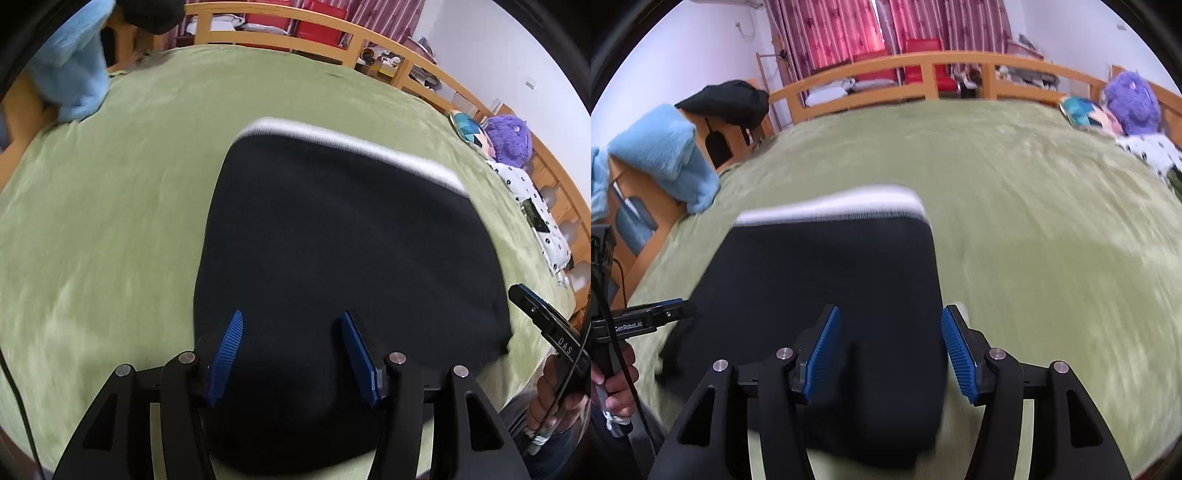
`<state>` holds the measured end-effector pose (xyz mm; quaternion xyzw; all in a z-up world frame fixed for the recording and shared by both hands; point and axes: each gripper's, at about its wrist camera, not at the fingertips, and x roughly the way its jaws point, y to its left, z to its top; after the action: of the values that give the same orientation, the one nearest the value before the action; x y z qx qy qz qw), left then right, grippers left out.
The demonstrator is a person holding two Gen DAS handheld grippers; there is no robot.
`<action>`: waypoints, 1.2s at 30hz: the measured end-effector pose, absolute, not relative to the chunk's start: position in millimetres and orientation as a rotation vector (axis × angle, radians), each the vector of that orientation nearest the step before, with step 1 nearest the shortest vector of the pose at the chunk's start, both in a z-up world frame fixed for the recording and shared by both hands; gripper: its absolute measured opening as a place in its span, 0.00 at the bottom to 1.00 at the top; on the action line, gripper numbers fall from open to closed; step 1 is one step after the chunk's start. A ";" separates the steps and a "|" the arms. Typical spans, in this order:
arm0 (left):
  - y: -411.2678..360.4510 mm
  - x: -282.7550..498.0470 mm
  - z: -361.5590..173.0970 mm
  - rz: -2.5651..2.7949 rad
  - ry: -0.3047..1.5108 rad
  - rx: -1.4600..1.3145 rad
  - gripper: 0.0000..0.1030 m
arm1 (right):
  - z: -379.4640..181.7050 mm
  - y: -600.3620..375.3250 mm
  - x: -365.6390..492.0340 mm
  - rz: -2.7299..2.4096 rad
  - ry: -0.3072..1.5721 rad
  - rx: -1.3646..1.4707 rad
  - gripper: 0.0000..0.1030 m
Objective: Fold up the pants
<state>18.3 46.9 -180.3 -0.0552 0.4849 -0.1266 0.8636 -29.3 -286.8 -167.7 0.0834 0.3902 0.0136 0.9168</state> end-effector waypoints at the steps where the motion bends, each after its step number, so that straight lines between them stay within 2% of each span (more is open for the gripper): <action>1: 46.7 7.7 -178.9 -0.245 1.002 -0.097 0.52 | -173.3 -288.9 -35.9 0.029 0.822 0.181 0.55; 4: 46.7 -19.8 -161.4 -0.225 0.989 -0.111 0.53 | -191.8 -290.1 -47.3 -0.029 0.946 0.180 0.51; 7: 43.4 -47.3 -136.2 -0.247 0.925 -0.130 0.54 | -165.5 -285.7 -64.0 -0.013 0.882 0.207 0.50; 9: 39.5 -61.1 -120.3 -0.239 0.896 -0.115 0.54 | -137.5 -278.9 -81.3 0.003 0.797 0.204 0.62; 10: 39.0 -69.7 -110.9 -0.239 0.872 -0.115 0.54 | -123.2 -274.5 -92.2 0.008 0.761 0.194 0.65; 12: 37.6 -85.2 -88.7 -0.240 0.818 -0.110 0.65 | -107.8 -269.9 -106.9 0.005 0.729 0.194 0.72; 15: 32.3 -104.9 -63.0 -0.237 0.755 -0.084 0.72 | -90.7 -266.2 -128.2 0.002 0.698 0.207 0.75; 23: 19.5 -119.4 -39.4 -0.244 0.728 -0.046 0.74 | -69.6 -252.9 -166.0 -0.038 0.656 0.161 0.76; 27: 15.4 -131.1 -36.1 -0.237 0.710 -0.045 0.76 | -64.1 -251.3 -177.5 -0.059 0.628 0.132 0.93; 30: 10.8 -133.2 -34.8 -0.235 0.714 -0.040 0.76 | -60.9 -249.3 -182.8 -0.075 0.616 0.109 0.96; 36: 7.8 -134.4 -34.4 -0.229 0.711 -0.036 0.77 | -59.8 -253.1 -186.7 -0.084 0.615 0.130 0.97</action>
<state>-134.4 7.8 -34.4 -0.0176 0.3473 -0.1120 0.9309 -186.7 -253.1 -59.8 0.0638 0.3022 -0.0411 0.9502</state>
